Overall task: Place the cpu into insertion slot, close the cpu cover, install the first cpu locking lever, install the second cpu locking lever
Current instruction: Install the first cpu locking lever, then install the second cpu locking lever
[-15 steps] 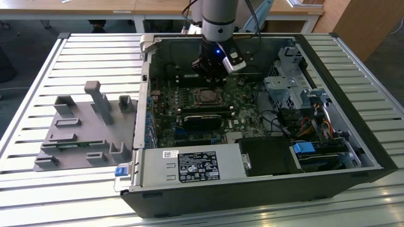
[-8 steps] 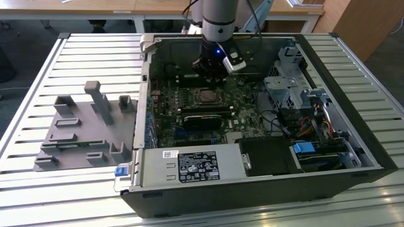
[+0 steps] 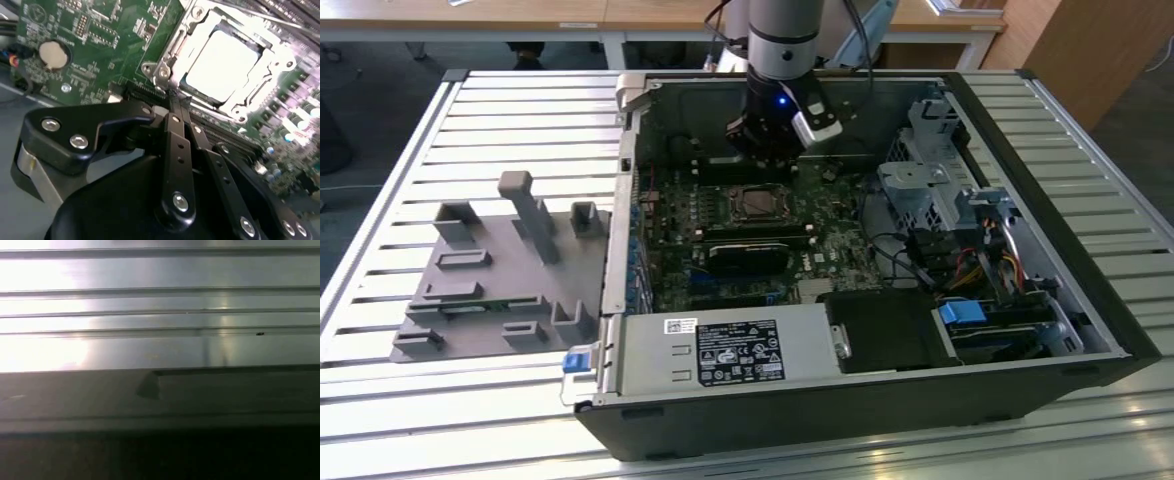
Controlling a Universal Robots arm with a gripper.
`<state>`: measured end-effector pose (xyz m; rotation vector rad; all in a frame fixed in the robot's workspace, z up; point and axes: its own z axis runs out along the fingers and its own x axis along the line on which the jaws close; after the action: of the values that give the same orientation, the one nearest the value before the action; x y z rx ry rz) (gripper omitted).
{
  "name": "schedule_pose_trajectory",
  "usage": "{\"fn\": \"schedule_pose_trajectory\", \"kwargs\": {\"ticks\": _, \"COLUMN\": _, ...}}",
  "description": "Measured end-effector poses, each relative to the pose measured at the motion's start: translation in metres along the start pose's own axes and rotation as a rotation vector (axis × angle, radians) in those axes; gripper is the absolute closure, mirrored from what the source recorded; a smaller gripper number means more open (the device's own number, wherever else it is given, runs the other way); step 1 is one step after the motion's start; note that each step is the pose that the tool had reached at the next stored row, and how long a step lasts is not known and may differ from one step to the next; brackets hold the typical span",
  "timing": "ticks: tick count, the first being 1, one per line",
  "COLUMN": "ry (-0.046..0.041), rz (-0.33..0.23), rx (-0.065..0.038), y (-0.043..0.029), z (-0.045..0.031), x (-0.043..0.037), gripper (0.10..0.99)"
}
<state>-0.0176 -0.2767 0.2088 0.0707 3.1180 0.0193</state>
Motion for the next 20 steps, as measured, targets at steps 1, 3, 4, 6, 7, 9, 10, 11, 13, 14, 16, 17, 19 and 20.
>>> {"fn": "schedule_pose_trajectory", "kwargs": {"ticks": 1, "ry": 0.0000, "rz": 0.000, "rx": 0.000, "y": 0.0000, "z": -0.0015, "x": 0.0000, "gripper": 0.980}}
{"fn": "schedule_pose_trajectory", "kwargs": {"ticks": 3, "ry": 0.0000, "rz": 0.000, "rx": 0.000, "y": -0.0005, "z": -0.0020, "x": -0.0001, "gripper": 0.980}}
{"fn": "schedule_pose_trajectory", "kwargs": {"ticks": 4, "ry": 0.0000, "rz": 0.000, "rx": 0.000, "y": -0.0011, "z": -0.0020, "x": -0.0001, "gripper": 0.980}}
{"fn": "schedule_pose_trajectory", "kwargs": {"ticks": 6, "ry": 0.0001, "rz": 0.000, "rx": 0.000, "y": -0.0023, "z": -0.0020, "x": -0.0002, "gripper": 0.980}}
{"fn": "schedule_pose_trajectory", "kwargs": {"ticks": 7, "ry": 0.0001, "rz": 0.000, "rx": 0.000, "y": -0.0027, "z": -0.0020, "x": -0.0002, "gripper": 0.980}}
{"fn": "schedule_pose_trajectory", "kwargs": {"ticks": 9, "ry": 0.0000, "rz": 0.000, "rx": 0.000, "y": -0.0037, "z": -0.0020, "x": -0.0003, "gripper": 0.980}}
{"fn": "schedule_pose_trajectory", "kwargs": {"ticks": 10, "ry": 0.0001, "rz": 0.000, "rx": 0.000, "y": -0.0041, "z": -0.0021, "x": -0.0003, "gripper": 0.980}}
{"fn": "schedule_pose_trajectory", "kwargs": {"ticks": 11, "ry": 0.0000, "rz": 0.000, "rx": 0.000, "y": -0.0043, "z": -0.0020, "x": -0.0004, "gripper": 0.980}}
{"fn": "schedule_pose_trajectory", "kwargs": {"ticks": 13, "ry": 0.0000, "rz": 0.000, "rx": 0.000, "y": -0.0047, "z": -0.0020, "x": -0.0006, "gripper": 0.980}}
{"fn": "schedule_pose_trajectory", "kwargs": {"ticks": 14, "ry": 0.0000, "rz": 0.000, "rx": 0.000, "y": -0.0049, "z": -0.0020, "x": -0.0007, "gripper": 0.980}}
{"fn": "schedule_pose_trajectory", "kwargs": {"ticks": 16, "ry": 0.0000, "rz": 0.000, "rx": 0.000, "y": -0.0053, "z": -0.0020, "x": -0.0007, "gripper": 0.980}}
{"fn": "schedule_pose_trajectory", "kwargs": {"ticks": 17, "ry": 0.0000, "rz": 0.000, "rx": 0.000, "y": -0.0055, "z": -0.0021, "x": -0.0007, "gripper": 0.980}}
{"fn": "schedule_pose_trajectory", "kwargs": {"ticks": 19, "ry": 0.0000, "rz": 0.000, "rx": 0.000, "y": -0.0059, "z": -0.0021, "x": -0.0008, "gripper": 0.980}}
{"fn": "schedule_pose_trajectory", "kwargs": {"ticks": 20, "ry": 0.0000, "rz": 0.000, "rx": 0.000, "y": -0.0061, "z": -0.0021, "x": -0.0008, "gripper": 0.980}}
